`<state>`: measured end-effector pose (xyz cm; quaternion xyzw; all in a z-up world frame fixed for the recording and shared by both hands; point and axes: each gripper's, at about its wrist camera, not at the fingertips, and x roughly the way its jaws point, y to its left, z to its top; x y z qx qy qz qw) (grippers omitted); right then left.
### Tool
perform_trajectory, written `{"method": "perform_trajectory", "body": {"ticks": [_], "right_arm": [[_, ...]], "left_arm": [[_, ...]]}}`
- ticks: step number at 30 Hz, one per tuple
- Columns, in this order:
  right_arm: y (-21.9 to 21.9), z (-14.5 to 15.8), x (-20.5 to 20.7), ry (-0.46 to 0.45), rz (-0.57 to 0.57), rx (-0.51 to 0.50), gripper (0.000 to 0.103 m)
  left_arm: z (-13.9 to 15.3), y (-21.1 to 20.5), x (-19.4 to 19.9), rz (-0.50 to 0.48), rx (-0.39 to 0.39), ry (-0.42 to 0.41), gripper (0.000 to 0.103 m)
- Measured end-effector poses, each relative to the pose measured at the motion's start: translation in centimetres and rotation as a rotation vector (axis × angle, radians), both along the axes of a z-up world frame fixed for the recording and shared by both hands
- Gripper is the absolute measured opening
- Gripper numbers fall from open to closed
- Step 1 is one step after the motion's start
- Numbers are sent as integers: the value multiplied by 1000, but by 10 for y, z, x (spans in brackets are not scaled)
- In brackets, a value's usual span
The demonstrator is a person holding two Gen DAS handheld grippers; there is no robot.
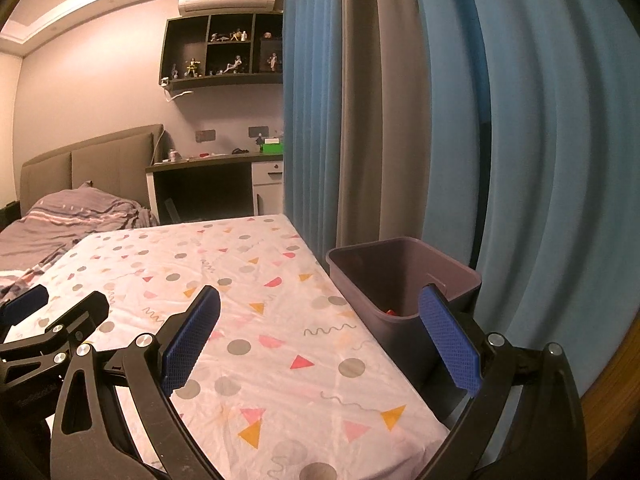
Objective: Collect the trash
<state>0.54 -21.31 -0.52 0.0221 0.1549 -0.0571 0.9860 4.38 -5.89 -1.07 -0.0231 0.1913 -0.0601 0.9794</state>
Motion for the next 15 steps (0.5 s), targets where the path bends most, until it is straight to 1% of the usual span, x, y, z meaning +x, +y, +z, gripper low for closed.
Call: {"method": "perform_trajectory", "body": {"ticks": [15], "right_arm": [[1, 0, 0, -1, -3, 1, 95]], "left_arm": [[1, -1, -2, -2, -6, 2, 97]]}}
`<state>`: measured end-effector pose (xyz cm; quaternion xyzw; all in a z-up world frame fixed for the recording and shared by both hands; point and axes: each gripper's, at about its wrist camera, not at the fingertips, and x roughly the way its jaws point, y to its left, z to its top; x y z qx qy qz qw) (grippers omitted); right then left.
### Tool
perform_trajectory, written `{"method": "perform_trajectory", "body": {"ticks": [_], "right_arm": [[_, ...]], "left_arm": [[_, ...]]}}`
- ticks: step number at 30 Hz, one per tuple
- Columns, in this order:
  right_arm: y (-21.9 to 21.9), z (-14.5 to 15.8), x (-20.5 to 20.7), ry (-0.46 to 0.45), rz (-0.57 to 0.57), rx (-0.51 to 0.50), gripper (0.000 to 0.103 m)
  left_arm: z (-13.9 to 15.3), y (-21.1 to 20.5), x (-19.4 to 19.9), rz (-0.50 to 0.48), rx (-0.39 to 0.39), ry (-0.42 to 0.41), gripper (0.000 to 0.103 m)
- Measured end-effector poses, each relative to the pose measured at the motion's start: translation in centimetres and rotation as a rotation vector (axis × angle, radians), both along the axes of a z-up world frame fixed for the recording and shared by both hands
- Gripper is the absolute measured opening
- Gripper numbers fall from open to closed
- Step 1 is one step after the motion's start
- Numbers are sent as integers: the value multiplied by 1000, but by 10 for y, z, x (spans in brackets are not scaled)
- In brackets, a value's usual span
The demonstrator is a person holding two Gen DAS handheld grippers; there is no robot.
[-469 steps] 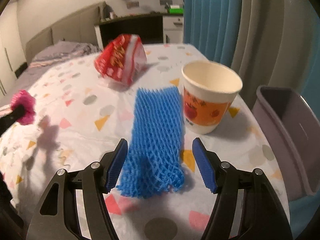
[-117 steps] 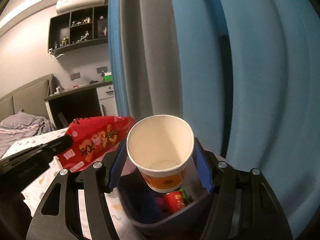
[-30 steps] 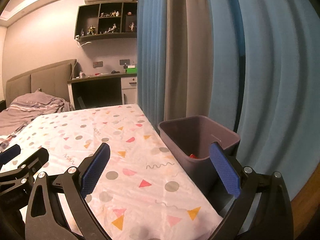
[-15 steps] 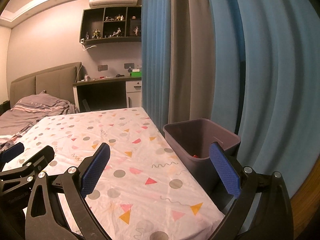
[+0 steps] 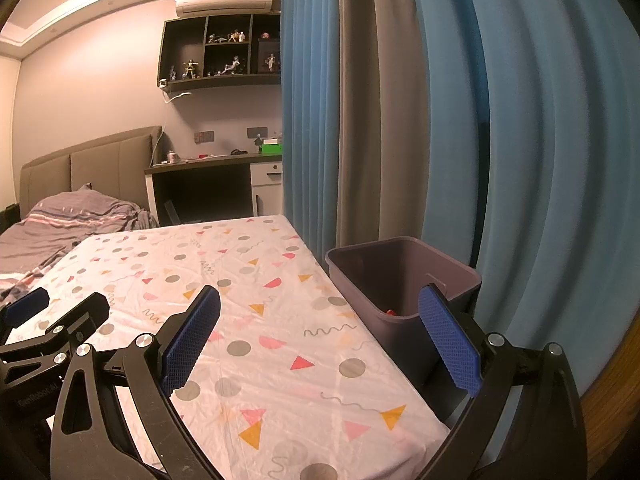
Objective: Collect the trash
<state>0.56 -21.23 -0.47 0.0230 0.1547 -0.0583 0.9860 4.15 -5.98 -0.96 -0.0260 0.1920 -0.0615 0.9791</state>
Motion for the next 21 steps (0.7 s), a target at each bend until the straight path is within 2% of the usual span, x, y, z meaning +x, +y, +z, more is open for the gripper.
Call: {"method": "perform_trajectory", "body": {"ticks": [21], "right_arm": [[-1, -1, 1, -1, -1, 1, 95]], "left_arm": [[1, -1, 0, -1, -3, 1, 97]]}}
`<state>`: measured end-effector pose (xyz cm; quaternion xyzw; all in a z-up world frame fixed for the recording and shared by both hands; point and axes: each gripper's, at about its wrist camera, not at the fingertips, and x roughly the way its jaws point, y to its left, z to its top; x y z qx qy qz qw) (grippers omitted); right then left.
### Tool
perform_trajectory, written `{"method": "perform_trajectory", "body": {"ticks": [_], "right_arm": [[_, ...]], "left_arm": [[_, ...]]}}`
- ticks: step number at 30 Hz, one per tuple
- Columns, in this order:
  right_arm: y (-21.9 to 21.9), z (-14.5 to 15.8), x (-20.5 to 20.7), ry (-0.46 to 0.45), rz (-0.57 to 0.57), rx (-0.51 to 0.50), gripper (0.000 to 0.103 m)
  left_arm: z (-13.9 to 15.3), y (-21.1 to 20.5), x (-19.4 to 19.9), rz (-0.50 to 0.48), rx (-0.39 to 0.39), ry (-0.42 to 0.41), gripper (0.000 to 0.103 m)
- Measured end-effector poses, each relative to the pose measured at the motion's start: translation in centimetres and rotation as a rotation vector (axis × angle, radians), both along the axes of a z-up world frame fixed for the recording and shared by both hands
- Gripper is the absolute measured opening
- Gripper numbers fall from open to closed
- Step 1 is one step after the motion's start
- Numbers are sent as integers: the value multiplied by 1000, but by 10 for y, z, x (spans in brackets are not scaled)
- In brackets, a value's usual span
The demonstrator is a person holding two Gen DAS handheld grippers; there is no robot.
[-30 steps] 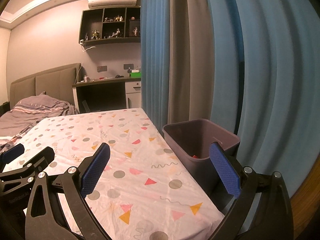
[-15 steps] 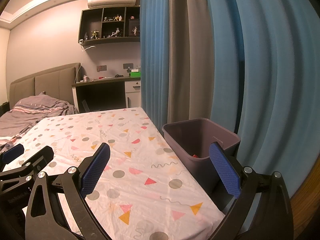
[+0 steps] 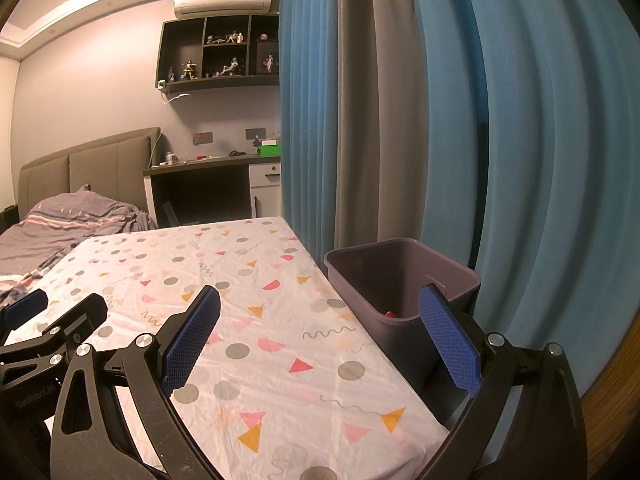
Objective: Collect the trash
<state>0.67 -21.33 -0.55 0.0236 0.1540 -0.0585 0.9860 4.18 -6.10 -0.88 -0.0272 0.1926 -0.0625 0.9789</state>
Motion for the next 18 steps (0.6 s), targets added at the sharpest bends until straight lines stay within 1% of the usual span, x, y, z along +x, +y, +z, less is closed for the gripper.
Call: {"method": "perform_trajectory", "body": {"ticks": [18], "right_arm": [[0, 1, 1, 0, -2, 4, 95]], "left_arm": [[2, -8, 3, -6, 1, 1, 97]]}}
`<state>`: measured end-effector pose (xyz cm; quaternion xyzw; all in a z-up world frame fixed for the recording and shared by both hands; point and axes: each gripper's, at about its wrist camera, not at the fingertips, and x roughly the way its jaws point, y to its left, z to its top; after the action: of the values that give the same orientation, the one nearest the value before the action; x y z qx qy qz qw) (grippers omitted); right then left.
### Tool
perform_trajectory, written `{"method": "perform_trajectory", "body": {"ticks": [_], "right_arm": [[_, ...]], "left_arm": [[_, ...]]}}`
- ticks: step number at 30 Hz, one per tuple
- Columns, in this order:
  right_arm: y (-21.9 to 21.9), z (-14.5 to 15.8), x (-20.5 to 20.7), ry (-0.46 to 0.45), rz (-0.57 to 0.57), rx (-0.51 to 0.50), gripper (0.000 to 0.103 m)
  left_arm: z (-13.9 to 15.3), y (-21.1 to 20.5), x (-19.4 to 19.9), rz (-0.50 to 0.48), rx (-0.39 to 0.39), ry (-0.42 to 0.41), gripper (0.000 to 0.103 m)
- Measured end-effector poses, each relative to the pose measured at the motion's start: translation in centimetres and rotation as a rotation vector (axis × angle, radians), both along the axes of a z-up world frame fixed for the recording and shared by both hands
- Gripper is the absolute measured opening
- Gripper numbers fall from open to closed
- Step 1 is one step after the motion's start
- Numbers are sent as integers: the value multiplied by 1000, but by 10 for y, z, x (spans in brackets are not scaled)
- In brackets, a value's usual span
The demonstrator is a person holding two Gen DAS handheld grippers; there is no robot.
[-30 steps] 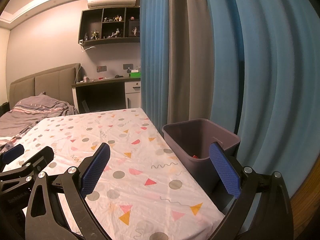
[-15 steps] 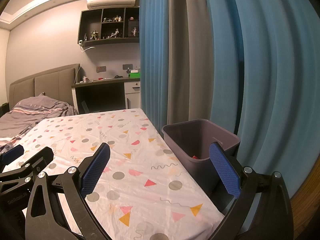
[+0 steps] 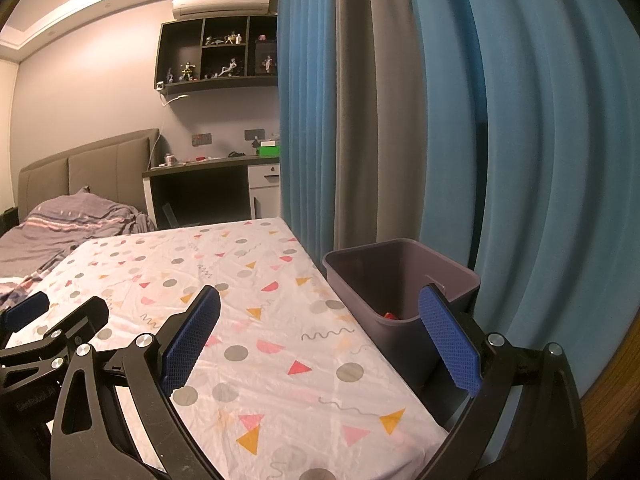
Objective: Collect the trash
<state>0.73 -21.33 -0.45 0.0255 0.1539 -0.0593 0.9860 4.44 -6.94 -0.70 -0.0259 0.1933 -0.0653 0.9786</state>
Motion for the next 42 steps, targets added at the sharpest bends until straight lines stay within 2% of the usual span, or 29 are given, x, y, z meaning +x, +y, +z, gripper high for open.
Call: {"method": "perform_trajectory", "body": {"ticks": [36, 40, 42], "right_arm": [[-1, 2, 1, 4, -5, 2, 95], [-2, 2, 1, 3, -6, 2, 95], [-2, 2, 1, 3, -7, 1, 95]], "left_arm": [[1, -3, 2, -11, -5, 1, 97], [2, -8, -1, -22, 22, -22, 97], [2, -7, -3, -33, 5, -26, 97]]}}
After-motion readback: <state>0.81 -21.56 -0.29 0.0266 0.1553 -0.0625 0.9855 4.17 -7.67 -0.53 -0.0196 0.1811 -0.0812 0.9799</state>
